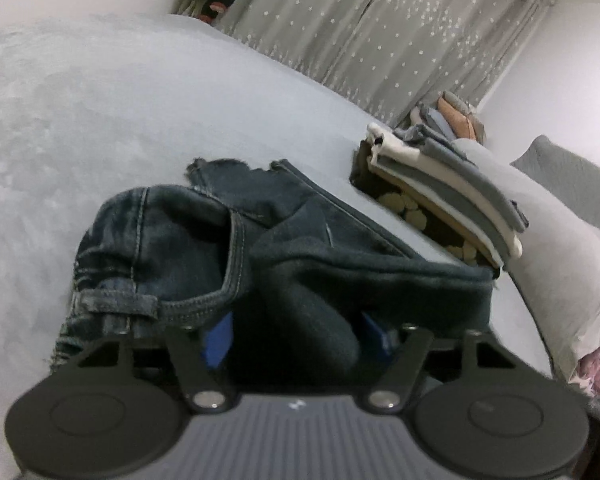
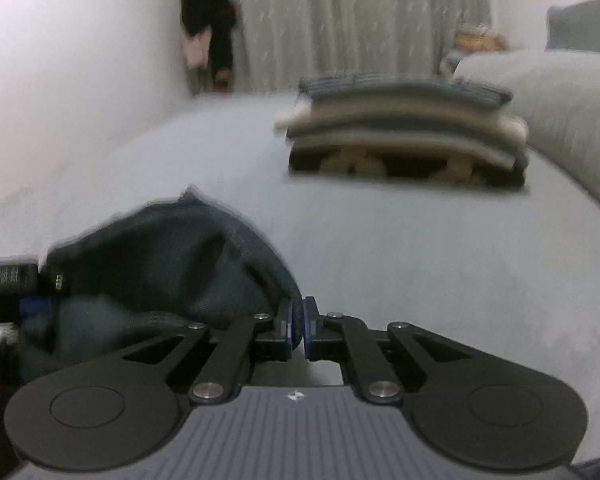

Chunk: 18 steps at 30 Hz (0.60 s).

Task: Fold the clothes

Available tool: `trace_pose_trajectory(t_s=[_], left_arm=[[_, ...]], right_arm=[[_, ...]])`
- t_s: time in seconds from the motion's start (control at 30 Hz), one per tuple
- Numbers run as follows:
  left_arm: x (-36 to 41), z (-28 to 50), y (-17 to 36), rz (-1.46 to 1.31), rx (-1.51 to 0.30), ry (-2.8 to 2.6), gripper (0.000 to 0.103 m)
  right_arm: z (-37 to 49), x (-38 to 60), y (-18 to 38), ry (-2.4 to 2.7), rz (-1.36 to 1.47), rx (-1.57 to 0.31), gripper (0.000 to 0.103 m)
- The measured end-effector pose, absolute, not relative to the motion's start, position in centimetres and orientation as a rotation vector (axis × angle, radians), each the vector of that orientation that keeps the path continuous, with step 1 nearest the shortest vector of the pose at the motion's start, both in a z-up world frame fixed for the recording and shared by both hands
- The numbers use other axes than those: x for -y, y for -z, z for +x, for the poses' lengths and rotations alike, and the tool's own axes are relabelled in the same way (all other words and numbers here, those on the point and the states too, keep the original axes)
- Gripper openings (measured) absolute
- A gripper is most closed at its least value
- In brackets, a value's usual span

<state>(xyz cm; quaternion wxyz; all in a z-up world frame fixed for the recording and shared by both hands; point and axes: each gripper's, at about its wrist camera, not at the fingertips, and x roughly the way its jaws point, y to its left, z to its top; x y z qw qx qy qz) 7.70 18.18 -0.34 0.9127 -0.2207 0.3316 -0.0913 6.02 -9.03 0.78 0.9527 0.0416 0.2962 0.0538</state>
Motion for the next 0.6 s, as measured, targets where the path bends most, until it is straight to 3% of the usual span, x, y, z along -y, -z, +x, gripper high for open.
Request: trace_pose_trajectory(t_s=[0.13, 0.23, 0.27, 0.6], left_arm=[[-18.1, 7.7, 0.4, -0.448, -0.688, 0.182, 0.055], [-18.4, 7.8, 0.6, -0.459, -0.699, 0.159, 0.045], [-18.6, 7.9, 0.7, -0.470, -0.702, 0.151, 0.044], [-19.0, 8.2, 0.9, -0.511, -0.705, 0.119, 0.042]], right_arm=[[6.6, 9.6, -1.2, -0.153, 0.075, -0.606, 0.012], [8.3, 10.4, -2.3, -0.196, 0.150, -0.592, 0.035], [8.8, 10.5, -2.6, -0.210, 0.176, -0.588, 0.036], [18.6, 9.2, 0.4, -0.326, 0.344, -0.758, 0.036]])
